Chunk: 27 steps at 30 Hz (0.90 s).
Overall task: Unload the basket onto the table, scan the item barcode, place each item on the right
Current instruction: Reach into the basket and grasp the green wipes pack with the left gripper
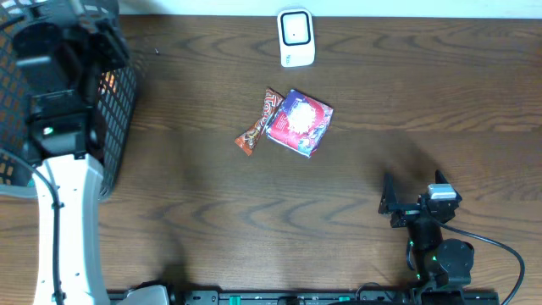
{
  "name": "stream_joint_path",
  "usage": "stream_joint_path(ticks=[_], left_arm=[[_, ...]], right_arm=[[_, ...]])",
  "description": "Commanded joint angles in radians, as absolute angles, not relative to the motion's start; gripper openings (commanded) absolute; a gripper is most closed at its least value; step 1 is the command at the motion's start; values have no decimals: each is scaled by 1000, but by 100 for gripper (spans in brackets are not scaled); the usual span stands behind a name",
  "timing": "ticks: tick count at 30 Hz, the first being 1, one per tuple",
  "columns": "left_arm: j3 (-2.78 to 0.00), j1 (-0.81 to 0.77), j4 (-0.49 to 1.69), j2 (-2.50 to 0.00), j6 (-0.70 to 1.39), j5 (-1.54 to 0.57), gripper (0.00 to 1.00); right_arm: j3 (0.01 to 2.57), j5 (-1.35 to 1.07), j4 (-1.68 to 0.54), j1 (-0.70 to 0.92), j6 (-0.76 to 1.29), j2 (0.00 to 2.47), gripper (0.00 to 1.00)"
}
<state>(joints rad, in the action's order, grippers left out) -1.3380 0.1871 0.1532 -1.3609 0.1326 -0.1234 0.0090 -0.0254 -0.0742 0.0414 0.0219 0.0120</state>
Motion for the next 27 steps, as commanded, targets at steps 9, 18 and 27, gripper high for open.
stream_joint_path(ticks=[9, 18, 27], left_arm=[[-1360, 372, 163, -1335, 105, -95, 76], [-1358, 554, 247, -1356, 226, 39, 85], [-1358, 599, 356, -1496, 361, 38, 98]], right_arm=[[6, -17, -75, 41, 36, 7, 99], [6, -17, -76, 41, 36, 7, 99], [6, -17, -76, 41, 36, 7, 99]])
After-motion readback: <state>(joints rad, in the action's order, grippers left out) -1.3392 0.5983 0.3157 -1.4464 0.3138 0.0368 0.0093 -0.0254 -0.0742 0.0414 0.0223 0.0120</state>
